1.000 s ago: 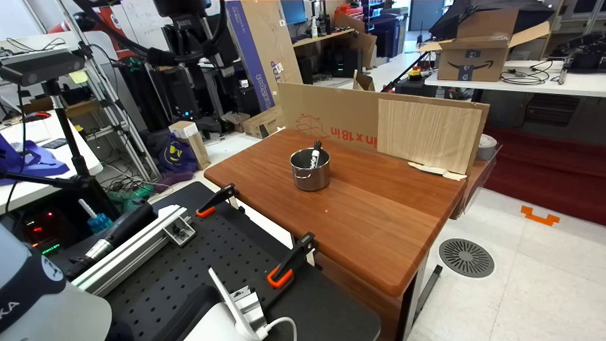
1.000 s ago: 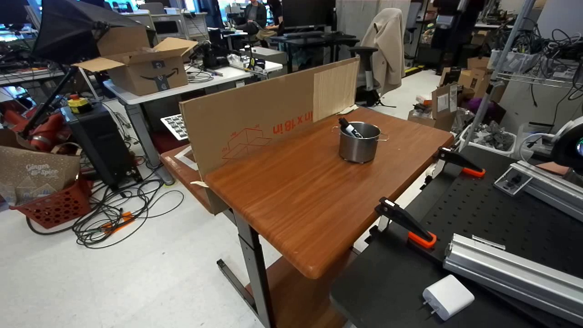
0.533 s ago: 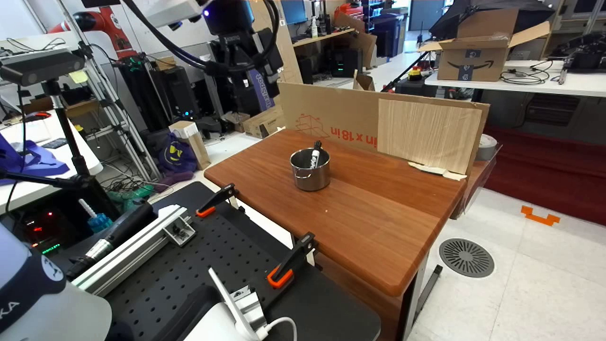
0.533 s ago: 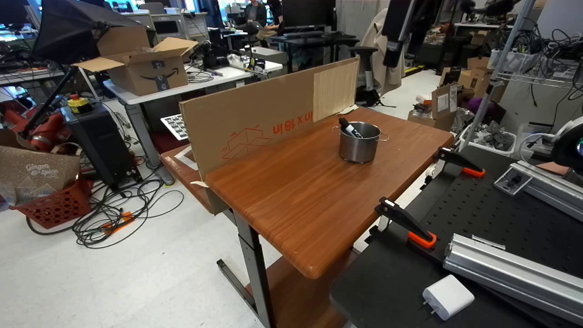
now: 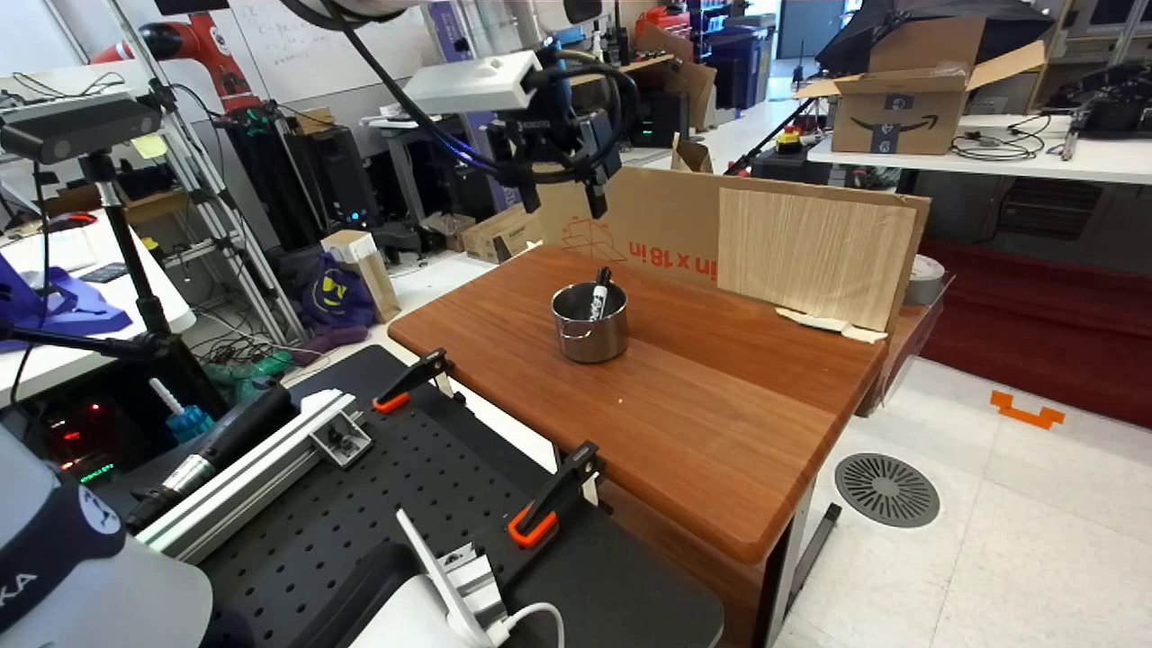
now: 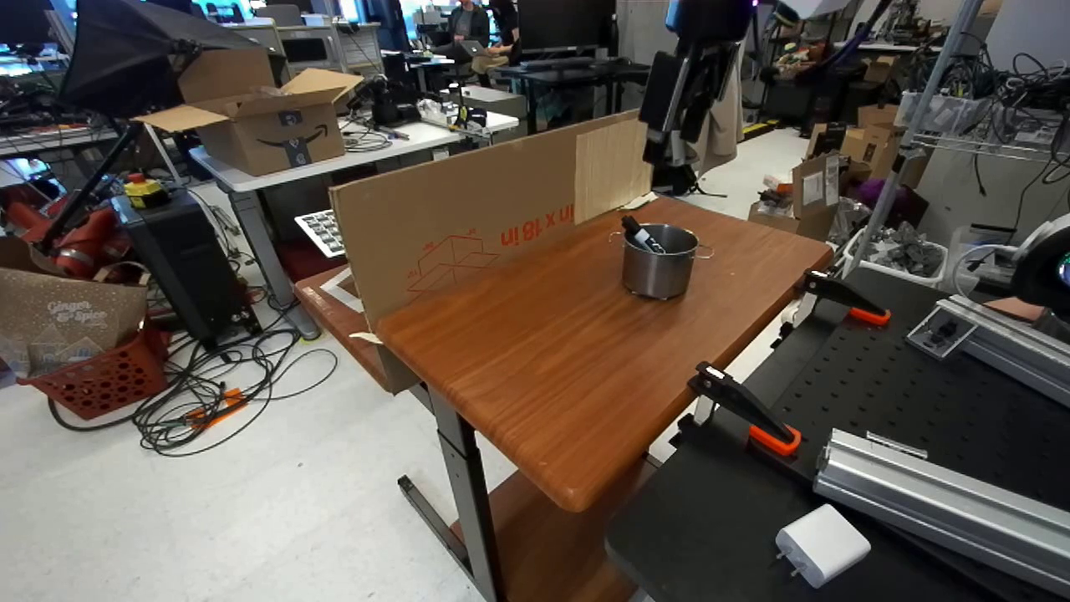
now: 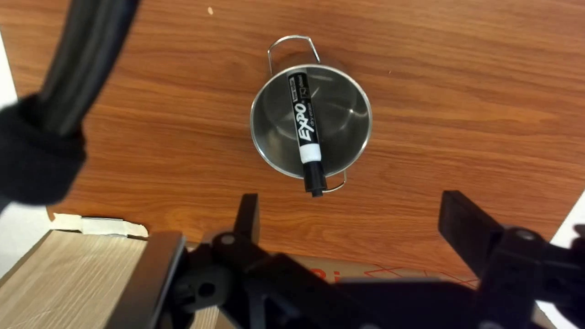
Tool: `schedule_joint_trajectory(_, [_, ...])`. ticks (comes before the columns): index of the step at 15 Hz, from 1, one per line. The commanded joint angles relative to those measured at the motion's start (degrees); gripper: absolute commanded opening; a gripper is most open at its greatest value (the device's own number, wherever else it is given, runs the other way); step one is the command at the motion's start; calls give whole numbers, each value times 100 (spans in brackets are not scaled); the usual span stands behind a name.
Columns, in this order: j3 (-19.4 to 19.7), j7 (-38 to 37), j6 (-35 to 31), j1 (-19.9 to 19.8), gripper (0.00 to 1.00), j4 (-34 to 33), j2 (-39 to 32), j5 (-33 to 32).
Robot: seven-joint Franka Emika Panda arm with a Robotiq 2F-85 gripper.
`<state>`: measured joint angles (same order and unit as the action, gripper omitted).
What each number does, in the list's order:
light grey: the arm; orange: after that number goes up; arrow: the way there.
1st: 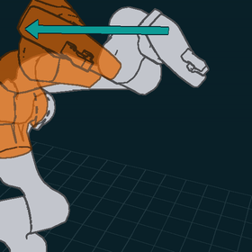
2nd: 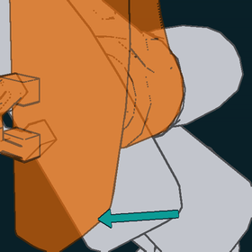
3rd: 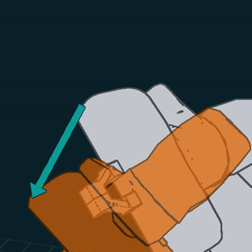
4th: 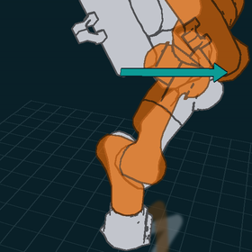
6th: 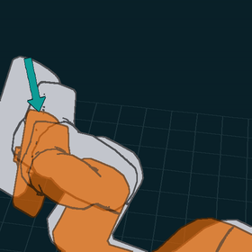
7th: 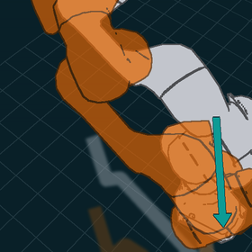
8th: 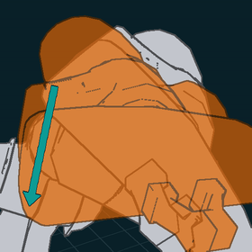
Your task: Remove the marker from the silver cup
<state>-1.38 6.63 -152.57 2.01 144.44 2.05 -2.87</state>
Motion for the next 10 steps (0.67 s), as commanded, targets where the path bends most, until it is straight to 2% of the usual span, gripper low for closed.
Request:
schedule_joint_trajectory(1, [17,612,-215,-23,100,-449,-651,386])
schedule_joint_trajectory(6, [-143,1274,-45,-198,100,-966,-1308,898])
schedule_joint_trajectory(10, [-193,1338,88,-307,100,-1344,-1765,836])
